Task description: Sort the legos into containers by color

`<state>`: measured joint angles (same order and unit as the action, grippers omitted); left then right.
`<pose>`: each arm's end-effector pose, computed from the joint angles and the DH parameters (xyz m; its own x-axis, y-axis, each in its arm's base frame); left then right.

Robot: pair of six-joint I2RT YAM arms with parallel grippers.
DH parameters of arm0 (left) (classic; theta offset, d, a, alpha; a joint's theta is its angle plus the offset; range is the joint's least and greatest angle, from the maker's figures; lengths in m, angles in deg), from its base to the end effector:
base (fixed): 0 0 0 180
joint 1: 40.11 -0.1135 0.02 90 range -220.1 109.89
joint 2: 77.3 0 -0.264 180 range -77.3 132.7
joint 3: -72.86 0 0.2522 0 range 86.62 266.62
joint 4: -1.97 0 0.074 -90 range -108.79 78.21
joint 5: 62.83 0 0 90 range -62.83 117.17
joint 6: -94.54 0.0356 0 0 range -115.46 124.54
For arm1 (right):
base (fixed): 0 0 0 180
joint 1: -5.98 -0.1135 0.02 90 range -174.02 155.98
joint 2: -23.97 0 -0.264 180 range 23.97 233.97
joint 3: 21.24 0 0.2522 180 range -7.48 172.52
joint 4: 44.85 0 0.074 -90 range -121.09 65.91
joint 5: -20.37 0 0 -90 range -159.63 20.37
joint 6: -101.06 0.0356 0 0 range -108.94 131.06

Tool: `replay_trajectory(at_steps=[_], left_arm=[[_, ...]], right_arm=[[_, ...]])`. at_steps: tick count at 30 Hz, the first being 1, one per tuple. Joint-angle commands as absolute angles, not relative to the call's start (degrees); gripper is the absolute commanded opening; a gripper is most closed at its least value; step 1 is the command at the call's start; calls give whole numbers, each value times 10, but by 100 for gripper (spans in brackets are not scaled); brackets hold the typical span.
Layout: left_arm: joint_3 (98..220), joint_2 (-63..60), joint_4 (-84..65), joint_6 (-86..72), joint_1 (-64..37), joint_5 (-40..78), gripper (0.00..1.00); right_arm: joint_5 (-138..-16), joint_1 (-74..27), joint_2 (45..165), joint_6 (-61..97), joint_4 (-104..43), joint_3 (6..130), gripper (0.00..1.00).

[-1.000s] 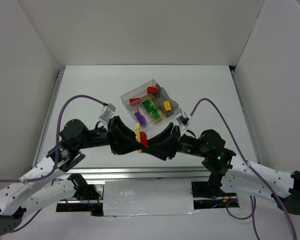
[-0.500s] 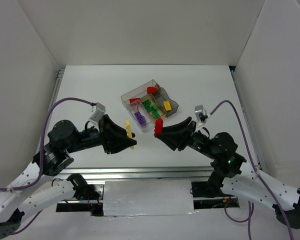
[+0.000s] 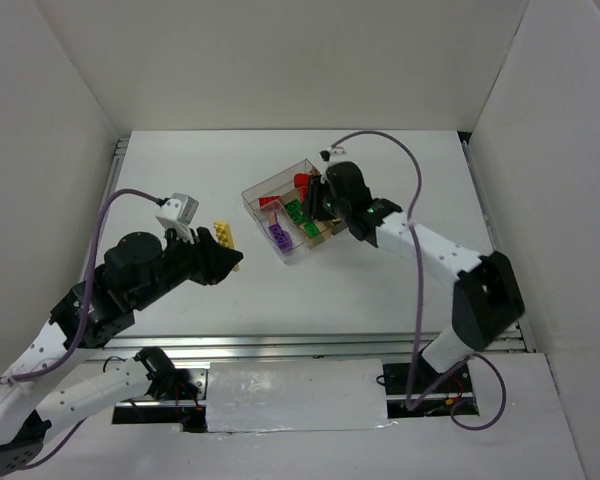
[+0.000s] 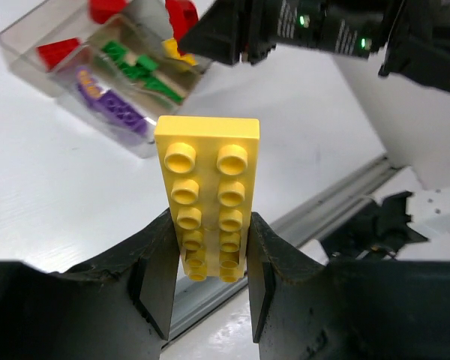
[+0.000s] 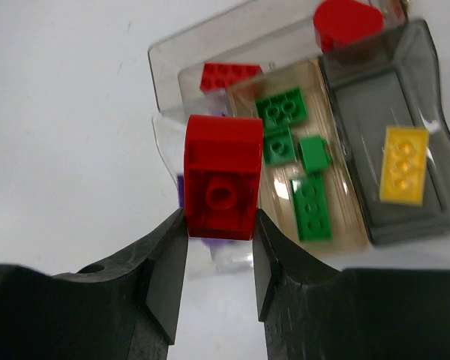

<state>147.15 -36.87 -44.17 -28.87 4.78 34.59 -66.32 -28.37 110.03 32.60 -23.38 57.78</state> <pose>0.0991 -0.0922 0.4020 -0.4619 -0.3106 -0.8308 0.4266 0.7434 -0.5151 0.2888 0.1949 0.2937 -0.5580 0.0626 -0.8275 -0.3403 0.8922 0.2970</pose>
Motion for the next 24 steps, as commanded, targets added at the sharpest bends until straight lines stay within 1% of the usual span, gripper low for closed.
replay_trajectory(at_steps=[1, 2, 4, 5, 6, 7, 8, 11, 14, 16, 17, 18, 19, 20, 22, 24], left_arm=[[1490, -362, -473, -290, 44, 419, 0], [1488, -363, -469, -287, 44, 418, 0], [1480, -366, -464, -277, 43, 415, 0], [1478, -369, -462, -275, 42, 416, 0], [1477, -369, -462, -268, 42, 415, 0], [1476, -368, -461, -265, 41, 413, 0], [1476, -366, -460, -261, 41, 413, 0], [1481, -361, -456, -245, 40, 400, 0], [1483, -359, -448, -232, 39, 393, 0], [1484, -357, -447, -231, 39, 390, 0], [1484, -356, -445, -230, 39, 389, 0], [1483, -356, -445, -230, 39, 390, 0], [1481, -354, -443, -229, 39, 389, 0], [1481, -352, -438, -229, 39, 389, 0], [1481, -343, -437, -230, 39, 387, 0], [1481, -338, -433, -232, 39, 385, 0]], right_arm=[[-666, -280, 1187, 333, -197, 712, 0], [-655, -280, 1233, 352, -179, 768, 0], [-598, -280, 1277, 381, -159, 820, 0], [-577, -279, 1322, 411, -128, 878, 0], [-544, -279, 1346, 423, -110, 909, 0], [-527, -279, 1394, 435, -71, 939, 0], [-513, -278, 1415, 452, -53, 999, 0], [-482, -278, 1496, 469, 12, 1105, 0], [-484, -277, 1538, 476, 21, 1145, 7], [-485, -277, 1545, 482, 17, 1146, 8], [-485, -277, 1544, 483, 14, 1141, 10], [-487, -277, 1542, 484, 9, 1135, 14], [-498, -277, 1537, 483, -7, 1122, 31], [-501, -277, 1536, 482, -12, 1120, 46], [-513, -277, 1538, 471, -20, 1124, 52], [-522, -275, 1540, 464, -16, 1135, 64]])
